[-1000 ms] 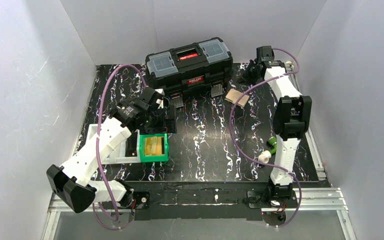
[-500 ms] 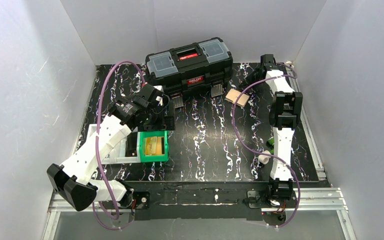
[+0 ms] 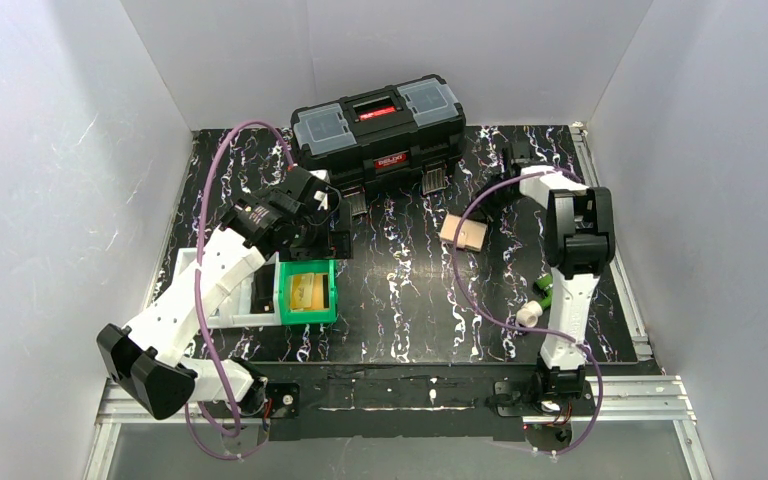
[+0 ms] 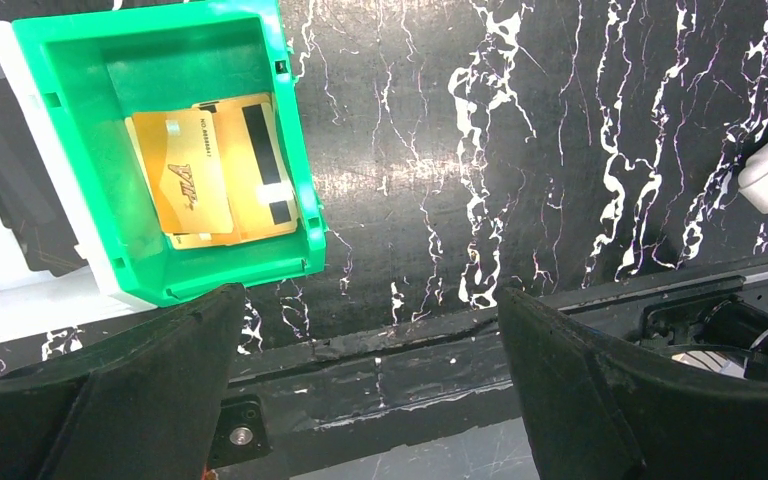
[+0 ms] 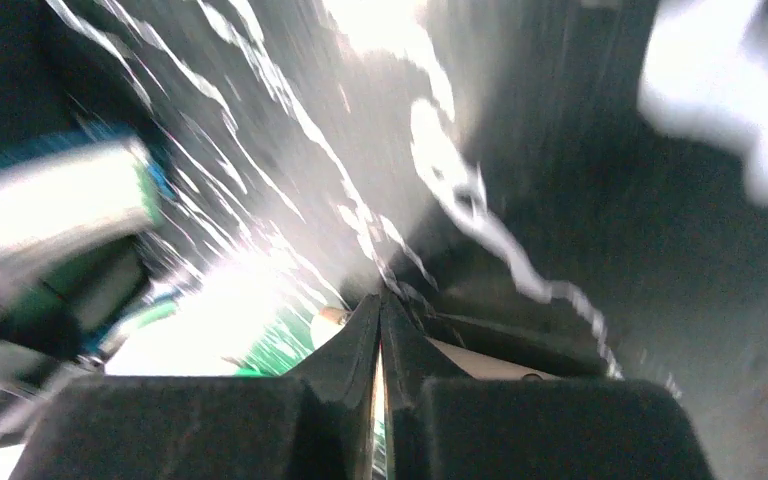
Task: Take the credit cards out of the card holder
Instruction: Move the card holder to the center of the board.
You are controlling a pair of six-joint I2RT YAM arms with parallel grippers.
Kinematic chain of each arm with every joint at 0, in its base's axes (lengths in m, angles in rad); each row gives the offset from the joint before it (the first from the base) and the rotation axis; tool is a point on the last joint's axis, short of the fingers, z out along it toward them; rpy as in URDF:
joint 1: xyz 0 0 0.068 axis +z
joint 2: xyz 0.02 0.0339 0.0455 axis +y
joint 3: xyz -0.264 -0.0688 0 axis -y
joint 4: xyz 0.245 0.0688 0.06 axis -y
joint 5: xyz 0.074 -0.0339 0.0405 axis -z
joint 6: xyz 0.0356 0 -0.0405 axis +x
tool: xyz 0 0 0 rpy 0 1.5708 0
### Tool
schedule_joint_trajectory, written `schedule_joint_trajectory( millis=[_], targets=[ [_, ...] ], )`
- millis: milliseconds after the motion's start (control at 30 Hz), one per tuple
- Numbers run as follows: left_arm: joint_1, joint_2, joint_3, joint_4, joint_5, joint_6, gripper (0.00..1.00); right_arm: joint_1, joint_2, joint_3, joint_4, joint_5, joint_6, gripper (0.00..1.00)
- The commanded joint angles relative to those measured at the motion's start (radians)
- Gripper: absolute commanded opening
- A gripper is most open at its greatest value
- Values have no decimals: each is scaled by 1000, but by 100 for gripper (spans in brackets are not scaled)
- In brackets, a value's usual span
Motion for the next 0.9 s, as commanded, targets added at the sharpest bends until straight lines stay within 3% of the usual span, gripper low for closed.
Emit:
schedule_joint_trajectory(
  millis=[0, 133, 267, 367, 567, 733, 867],
  targets=[
    [7, -24, -28, 13, 19, -7, 98, 82, -144, -230, 82, -18, -24, 10],
    [7, -34, -65, 37, 31, -15, 98, 192, -249, -420, 131, -8, -33, 9],
    [7, -39, -108, 61, 41, -26, 98, 317, -307, -490, 116, 22, -66, 9],
    [7, -36, -135, 88, 61, -38, 98, 336, -376, -477, 62, 73, -111, 10],
    [7, -9, -164, 131, 130, -59, 98, 335, -551, -327, -187, 341, -261, 28],
    [7, 17, -162, 147, 135, -63, 98, 336, -613, -411, -238, 431, -299, 29],
    [7, 61, -122, 135, 140, -48, 98, 348, -596, -432, -229, 418, -306, 28]
  ],
)
